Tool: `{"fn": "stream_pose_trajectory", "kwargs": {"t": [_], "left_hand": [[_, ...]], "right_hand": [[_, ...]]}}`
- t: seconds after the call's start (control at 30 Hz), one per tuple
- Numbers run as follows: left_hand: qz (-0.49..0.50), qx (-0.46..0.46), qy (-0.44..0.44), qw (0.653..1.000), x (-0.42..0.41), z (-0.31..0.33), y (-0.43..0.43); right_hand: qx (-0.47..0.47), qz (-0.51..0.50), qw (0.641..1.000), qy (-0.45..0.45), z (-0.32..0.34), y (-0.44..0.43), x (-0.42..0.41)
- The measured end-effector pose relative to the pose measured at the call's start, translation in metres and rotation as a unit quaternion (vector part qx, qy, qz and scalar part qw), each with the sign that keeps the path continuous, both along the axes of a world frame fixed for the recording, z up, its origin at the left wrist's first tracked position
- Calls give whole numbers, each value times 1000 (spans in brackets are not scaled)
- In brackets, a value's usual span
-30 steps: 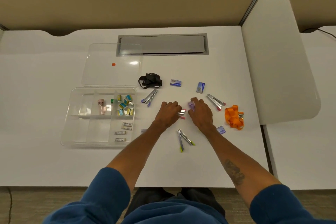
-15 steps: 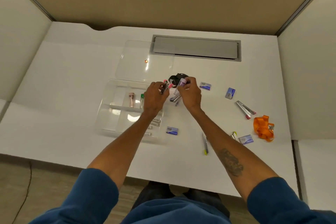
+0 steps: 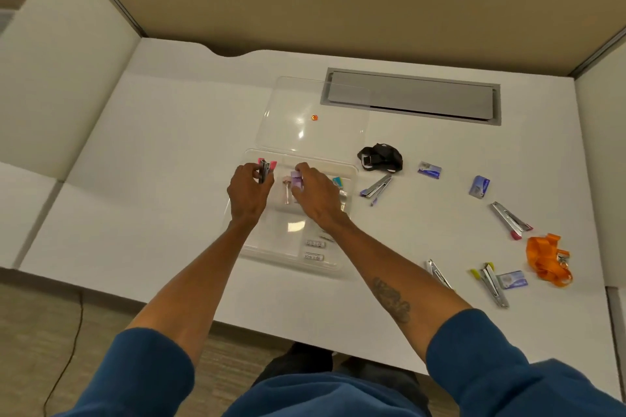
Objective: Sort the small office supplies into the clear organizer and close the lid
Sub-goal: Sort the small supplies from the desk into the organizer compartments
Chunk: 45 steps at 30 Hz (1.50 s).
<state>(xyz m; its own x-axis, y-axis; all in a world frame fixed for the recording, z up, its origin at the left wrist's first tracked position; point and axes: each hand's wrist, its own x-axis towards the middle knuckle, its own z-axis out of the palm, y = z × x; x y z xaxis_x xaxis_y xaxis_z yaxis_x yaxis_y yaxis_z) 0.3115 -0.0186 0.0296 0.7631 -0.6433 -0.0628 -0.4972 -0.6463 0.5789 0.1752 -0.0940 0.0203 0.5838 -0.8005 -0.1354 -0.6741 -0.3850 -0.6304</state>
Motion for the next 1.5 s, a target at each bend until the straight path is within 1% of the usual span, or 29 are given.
{"fn": "stream_pose_trajectory", "kwargs": {"t": [0.1,0.17,0.27,0.47,0.73,0.83,0.9,1.03,1.13,1.23,1.3,1.4,1.5], "left_hand": [[-10,60,1,998,14,-6,-2],[-16,91,-3,996,17,-9,-7],[-33,129,-35,990,19,-12,-14],[-84,220,-96,967,22,-24,-20],[-109,279,-142,943,24,-30,-25],[-112,297,-152,936,25,-31,-25],[-109,291,-146,939,25,-30,-27],[-65,226,-98,967,22,-27,-33],[-64,171,-116,976,11,-23,-40],[-94,122,-160,975,-10,-16,-53],[-123,89,-171,973,-27,-12,-65],[-178,46,-173,968,-59,-8,-80],[-221,32,-145,964,-93,-5,-95]], "right_hand": [[-58,18,995,75,-9,5,11],[-71,37,990,116,-15,5,13],[-77,47,984,156,-22,6,11],[-61,52,984,161,-27,6,11],[-54,40,985,157,-29,1,16],[-35,27,990,131,-28,-2,16],[-21,13,994,105,-27,-5,15],[-21,-2,998,54,-23,-8,9],[-27,-20,999,17,-17,-9,-2],[-38,-36,999,10,-12,-14,-20],[-45,-52,998,7,-9,-20,-35],[-39,-86,995,-3,-6,-29,-64],[-36,-127,991,4,-8,-37,-100]]}}
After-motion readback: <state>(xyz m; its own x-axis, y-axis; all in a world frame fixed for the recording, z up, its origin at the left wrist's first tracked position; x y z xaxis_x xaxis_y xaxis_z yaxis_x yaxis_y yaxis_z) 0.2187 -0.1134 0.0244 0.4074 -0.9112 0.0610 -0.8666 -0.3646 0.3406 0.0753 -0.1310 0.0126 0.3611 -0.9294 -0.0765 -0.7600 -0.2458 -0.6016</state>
